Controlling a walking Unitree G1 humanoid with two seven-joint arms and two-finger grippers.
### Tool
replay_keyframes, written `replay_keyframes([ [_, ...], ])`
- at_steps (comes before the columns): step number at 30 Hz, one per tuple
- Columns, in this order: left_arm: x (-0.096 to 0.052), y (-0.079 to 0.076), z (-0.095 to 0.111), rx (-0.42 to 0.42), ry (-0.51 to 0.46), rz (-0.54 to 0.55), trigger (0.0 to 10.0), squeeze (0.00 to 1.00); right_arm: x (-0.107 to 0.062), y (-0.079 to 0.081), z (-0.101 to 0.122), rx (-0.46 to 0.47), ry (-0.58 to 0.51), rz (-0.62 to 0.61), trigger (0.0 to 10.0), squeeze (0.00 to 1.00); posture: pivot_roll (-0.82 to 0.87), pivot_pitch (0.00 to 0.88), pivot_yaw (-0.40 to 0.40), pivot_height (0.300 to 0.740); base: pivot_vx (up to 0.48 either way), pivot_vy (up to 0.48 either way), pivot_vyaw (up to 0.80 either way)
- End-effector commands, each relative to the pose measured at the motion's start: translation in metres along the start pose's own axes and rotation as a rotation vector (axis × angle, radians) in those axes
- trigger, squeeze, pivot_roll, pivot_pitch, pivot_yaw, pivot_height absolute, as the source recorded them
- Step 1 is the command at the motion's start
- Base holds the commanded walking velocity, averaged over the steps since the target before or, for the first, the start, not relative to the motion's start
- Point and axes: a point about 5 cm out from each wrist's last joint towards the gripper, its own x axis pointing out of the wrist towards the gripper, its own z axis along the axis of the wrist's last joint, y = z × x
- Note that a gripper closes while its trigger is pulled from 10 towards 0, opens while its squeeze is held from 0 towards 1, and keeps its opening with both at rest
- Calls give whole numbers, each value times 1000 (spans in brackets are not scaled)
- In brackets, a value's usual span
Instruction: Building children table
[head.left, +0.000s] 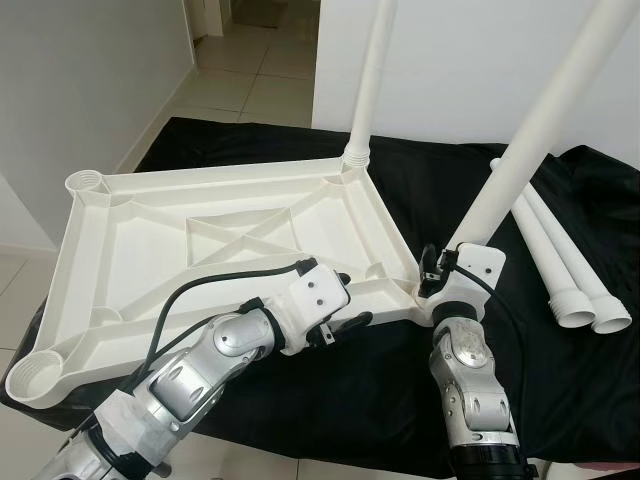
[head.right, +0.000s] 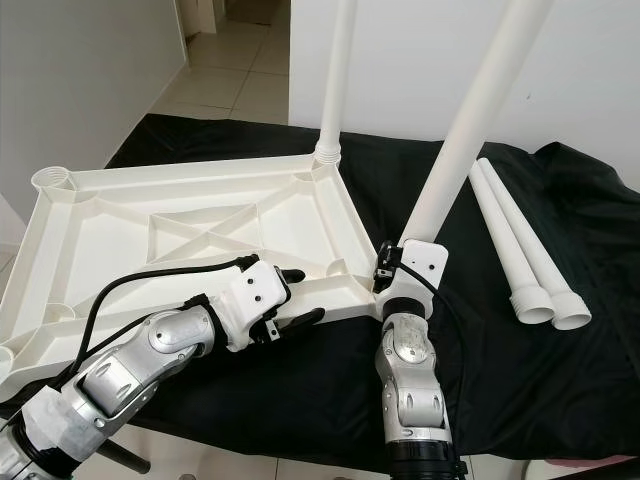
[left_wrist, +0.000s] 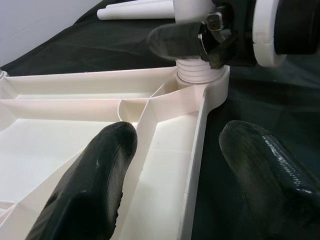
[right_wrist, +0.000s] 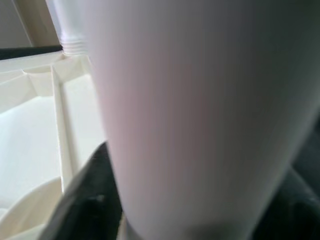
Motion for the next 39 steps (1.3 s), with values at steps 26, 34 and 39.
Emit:
replay_keyframes([
  [26, 0, -7, -3, 16, 19, -156, 10000, 0, 4, -38, 0, -102, -72, 474, 10000, 0, -53, 0, -37, 740, 0, 0, 0],
  [34, 2, -5, -2, 21, 20, -157, 10000, 0, 13, -37, 3, -128, -83, 646, 10000, 0, -60, 0, -31, 740, 0, 0, 0],
  [39, 3, -5, -2, 24, 18, -155, 10000, 0, 23, -38, 1, -173, -73, 666, 78, 0, -55, 0, -38, 740, 0, 0, 0],
])
